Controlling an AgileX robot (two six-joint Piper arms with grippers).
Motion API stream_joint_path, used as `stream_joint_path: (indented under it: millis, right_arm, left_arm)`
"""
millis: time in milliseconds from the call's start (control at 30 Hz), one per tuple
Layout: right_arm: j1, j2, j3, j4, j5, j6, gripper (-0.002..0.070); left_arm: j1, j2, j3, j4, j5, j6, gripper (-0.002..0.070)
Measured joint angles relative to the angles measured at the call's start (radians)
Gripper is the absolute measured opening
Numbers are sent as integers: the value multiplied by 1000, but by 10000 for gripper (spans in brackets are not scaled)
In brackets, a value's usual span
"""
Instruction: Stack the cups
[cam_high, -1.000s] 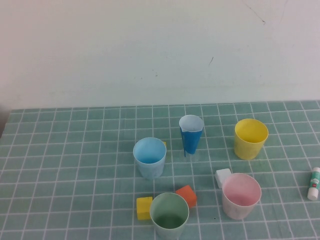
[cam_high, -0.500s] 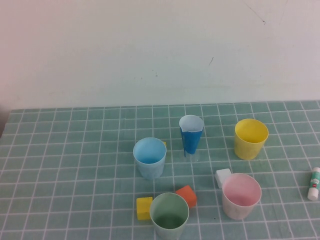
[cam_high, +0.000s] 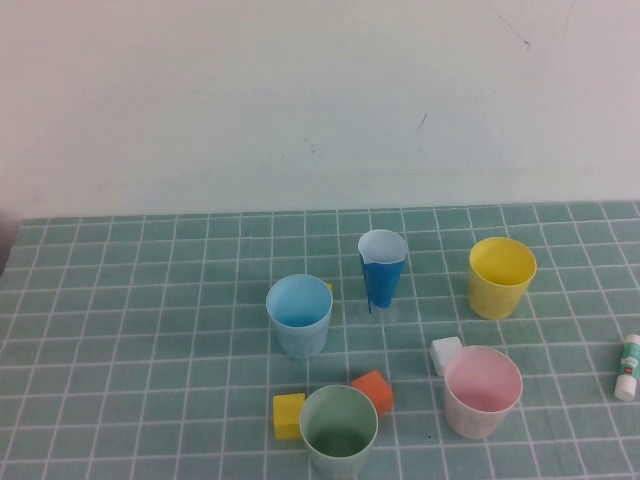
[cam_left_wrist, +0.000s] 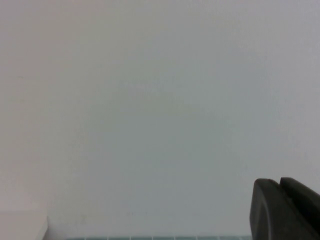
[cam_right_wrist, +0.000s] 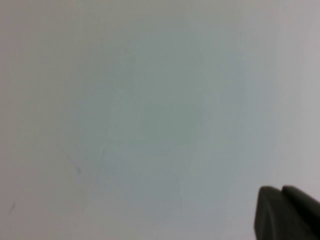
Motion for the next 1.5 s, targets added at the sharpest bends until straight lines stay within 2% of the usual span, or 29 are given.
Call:
stream_joint_path:
  millis: [133, 233, 467, 533, 833, 967, 1067, 1200, 1367, 1500]
  right_arm:
    - [0, 139, -120, 35, 220, -7, -2]
    - [0, 239, -145, 36, 286, -18, -2]
    - [0, 406, -145, 36, 357, -35, -2]
    - [0, 430, -145, 36, 371, -36, -2]
    - [2, 503, -145, 36, 391, -57, -2]
    - [28, 551, -145, 44, 443, -160, -2]
    - [50, 601, -145, 101, 502, -237, -2]
    - [68, 651, -145, 243, 520, -394, -2]
    - [70, 696, -145, 449, 535, -600, -2]
    - [70, 741, -145, 558, 535, -743, -2]
  left_arm:
    - [0, 159, -107, 2, 74, 7, -2]
    - [0, 272, -165, -30, 127, -4, -2]
    - [0, 448, -175, -260, 126, -66, -2]
    - [-4, 503, -180, -288, 133, -59, -2]
    - [-79, 787, -386, -308, 431, 108, -2]
    - [-95, 952, -513, -329, 568, 147, -2]
    - [-96, 1079, -594, -399, 631, 236, -2]
    - [-116, 1225, -682, -490, 618, 320, -2]
    - [-228, 1381, -805, -434, 554, 315, -2]
    - [-315, 1505, -938, -252, 540, 154, 4]
